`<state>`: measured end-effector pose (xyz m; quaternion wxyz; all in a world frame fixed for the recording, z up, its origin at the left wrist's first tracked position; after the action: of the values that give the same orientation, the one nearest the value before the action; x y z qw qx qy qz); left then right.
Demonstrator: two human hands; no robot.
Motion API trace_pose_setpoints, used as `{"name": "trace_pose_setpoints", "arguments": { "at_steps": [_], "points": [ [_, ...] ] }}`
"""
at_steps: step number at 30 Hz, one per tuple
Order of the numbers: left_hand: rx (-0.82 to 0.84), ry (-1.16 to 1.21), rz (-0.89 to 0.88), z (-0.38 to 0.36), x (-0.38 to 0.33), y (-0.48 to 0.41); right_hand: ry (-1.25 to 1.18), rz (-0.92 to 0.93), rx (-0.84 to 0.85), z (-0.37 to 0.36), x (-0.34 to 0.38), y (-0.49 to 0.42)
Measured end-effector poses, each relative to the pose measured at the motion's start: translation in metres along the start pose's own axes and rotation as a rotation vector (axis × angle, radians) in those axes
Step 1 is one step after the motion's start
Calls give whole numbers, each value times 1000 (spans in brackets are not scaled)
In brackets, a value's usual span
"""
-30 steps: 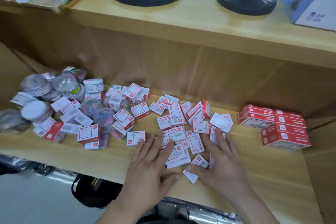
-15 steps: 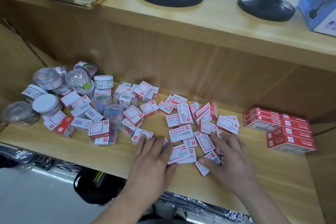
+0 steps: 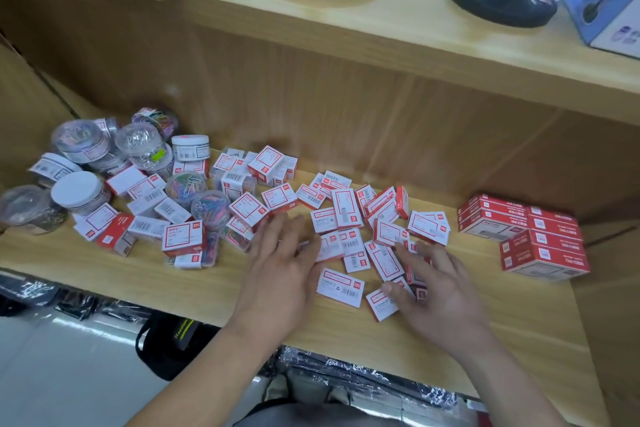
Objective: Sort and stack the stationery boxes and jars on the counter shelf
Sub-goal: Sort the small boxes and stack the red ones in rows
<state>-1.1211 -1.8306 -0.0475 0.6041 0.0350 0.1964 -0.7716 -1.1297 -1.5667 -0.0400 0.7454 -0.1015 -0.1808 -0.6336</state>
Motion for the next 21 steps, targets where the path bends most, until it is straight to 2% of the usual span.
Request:
{"name": "trace_pose_setpoints", "arguments": {
  "at_steps": [2, 5, 7, 10, 12, 15, 18, 21],
  "points": [
    [60, 30, -4, -6, 0, 3, -288, 3, 36, 9, -8, 1],
    [77, 103, 0, -8, 0, 12, -792, -105, 82, 27, -12, 12],
    [102, 142, -3, -9, 0, 18, -875, -123, -55, 34, -13, 18],
    [122, 213, -54, -5, -3, 13, -805, -176, -219, 36, -17, 15],
    [121, 232, -110, 3, -8, -9, -574, -156, -228, 36, -20, 0],
    [188, 140, -131, 15, -28, -69, -322, -170, -51, 38, -14, -30],
    [408, 35, -122, 5, -39, -124, -195, -221, 152, 32, -3, -52],
    [538, -72, -84, -20, -35, -136, -44, -225, 203, 23, -2, -57]
  ]
}}
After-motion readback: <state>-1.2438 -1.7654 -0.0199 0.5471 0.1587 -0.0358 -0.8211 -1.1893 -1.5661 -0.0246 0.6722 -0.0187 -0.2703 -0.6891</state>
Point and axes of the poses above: each hand's wrist, its own y-axis away from the middle knuckle, its own z-axis out of the back of the hand, x = y × z, the point moved 1 cm from there along -y, towards the middle knuckle, and after that the axes turned 5 degrees about x, right-handed, at the moved point
